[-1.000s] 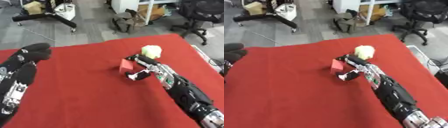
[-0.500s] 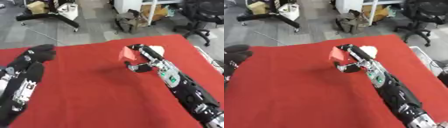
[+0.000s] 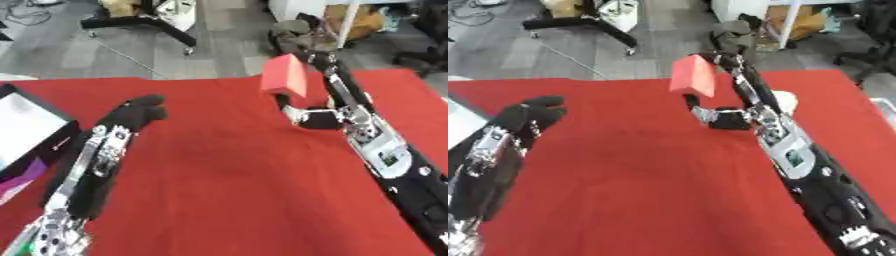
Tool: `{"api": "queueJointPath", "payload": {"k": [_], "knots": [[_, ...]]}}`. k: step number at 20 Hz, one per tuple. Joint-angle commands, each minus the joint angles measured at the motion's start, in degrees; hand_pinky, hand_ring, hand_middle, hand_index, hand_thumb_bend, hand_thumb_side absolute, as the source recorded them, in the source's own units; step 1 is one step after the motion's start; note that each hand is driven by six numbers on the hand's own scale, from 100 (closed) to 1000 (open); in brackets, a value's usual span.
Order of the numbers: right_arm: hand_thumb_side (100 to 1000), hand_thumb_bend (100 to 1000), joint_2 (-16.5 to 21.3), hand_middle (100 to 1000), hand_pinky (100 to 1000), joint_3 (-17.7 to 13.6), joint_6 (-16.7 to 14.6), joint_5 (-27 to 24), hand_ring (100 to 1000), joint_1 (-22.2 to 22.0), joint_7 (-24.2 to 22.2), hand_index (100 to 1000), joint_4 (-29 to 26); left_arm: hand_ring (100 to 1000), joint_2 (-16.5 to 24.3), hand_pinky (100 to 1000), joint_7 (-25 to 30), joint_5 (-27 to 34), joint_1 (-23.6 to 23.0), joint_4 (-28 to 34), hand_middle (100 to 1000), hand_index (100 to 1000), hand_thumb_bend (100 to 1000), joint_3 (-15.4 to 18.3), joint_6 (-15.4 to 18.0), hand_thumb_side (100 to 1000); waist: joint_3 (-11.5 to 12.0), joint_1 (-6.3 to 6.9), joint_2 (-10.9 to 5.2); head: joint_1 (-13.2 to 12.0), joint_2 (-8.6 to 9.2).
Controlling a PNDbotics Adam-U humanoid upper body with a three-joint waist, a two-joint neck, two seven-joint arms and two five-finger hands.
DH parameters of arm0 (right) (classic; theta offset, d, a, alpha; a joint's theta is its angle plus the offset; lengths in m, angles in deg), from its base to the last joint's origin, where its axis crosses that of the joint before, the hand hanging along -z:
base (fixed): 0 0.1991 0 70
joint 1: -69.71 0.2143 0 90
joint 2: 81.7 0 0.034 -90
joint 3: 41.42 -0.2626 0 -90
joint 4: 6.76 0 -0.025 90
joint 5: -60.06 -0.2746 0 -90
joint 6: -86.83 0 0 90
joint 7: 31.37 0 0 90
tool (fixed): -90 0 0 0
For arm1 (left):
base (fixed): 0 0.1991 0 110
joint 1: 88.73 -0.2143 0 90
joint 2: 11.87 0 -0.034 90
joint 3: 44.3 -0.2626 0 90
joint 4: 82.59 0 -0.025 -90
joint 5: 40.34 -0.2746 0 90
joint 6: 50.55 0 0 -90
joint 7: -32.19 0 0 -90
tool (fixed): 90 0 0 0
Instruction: Pick up the objects with one hand, pass them to the other hand, and then place them into the box on the other side of the table.
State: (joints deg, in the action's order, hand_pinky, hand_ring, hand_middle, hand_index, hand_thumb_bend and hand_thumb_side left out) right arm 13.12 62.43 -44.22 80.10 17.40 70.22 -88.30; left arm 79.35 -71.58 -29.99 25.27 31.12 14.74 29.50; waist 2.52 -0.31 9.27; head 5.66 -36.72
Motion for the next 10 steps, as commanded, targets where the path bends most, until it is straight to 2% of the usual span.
{"api": "queueJointPath", "payload": {"k": [1,5,10], "knots": [[141,165,-0.4,444,856,1.8,-2.6,0.0,630,0.0,1.7,732,-5.3,881,0.7,1000,1.0,0.8,0.7,0.9,841,703,181,-1.3,-2.1,919,-0.2,0.02,-1.03,-1.4,-0.64],[144,161,-1.5,441,853,3.9,-4.6,0.1,631,-1.5,0.4,732,-10.6,882,0.5,1000,3.3,2.5,1.8,0.9,844,702,195,-3.7,-3.4,927,-0.4,0.01,-0.93,-2.6,-1.15],[148,158,-2.0,439,849,6.7,-2.7,-1.4,632,-2.2,-3.4,733,-17.1,886,0.0,1000,6.7,5.7,3.2,0.9,853,705,240,-7.3,-4.4,935,-0.6,-0.12,-0.86,-3.3,-1.57]]}}
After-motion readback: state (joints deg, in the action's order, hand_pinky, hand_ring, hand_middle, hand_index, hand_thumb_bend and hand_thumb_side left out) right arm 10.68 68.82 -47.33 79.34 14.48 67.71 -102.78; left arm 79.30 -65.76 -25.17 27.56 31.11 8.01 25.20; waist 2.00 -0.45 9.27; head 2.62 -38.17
